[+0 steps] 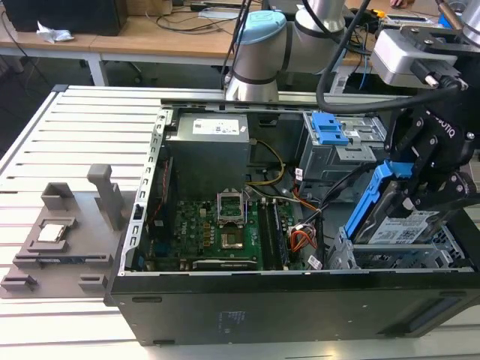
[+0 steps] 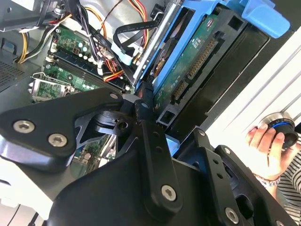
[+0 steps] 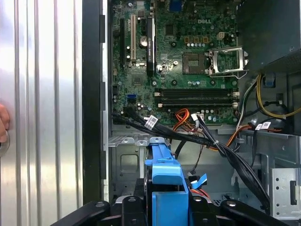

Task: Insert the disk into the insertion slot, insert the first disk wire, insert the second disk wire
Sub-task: 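Insert the disk into the insertion slot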

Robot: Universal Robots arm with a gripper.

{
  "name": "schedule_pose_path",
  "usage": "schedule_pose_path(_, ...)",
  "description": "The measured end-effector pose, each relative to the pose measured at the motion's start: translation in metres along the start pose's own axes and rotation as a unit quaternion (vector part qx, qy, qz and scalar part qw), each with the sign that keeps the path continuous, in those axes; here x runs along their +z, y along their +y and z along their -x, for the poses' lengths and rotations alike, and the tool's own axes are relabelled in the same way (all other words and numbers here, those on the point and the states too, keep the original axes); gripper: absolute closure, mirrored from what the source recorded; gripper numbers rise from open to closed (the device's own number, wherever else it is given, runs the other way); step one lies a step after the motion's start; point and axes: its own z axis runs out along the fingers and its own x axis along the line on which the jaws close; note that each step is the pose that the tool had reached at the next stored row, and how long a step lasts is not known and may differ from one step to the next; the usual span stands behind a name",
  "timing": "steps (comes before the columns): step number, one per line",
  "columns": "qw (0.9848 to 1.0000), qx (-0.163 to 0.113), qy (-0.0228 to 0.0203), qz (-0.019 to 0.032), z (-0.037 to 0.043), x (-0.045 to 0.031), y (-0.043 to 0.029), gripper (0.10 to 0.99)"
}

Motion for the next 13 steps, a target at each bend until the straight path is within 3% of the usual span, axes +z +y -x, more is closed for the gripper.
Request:
schedule_pose_path(9, 1.0000, 0.000, 0.0001, 0.0000, 0.0000, 0.0013, -0.0001, 0.722)
schedule_pose_path(11, 1.0000, 0.000, -0.0001, 0.0001, 0.0001, 0.0015, 0.0000, 0.647)
schedule_pose_path(13, 1.0000, 0.000, -0.0001, 0.0000, 0.0000, 0.0015, -0.0001, 0.647)
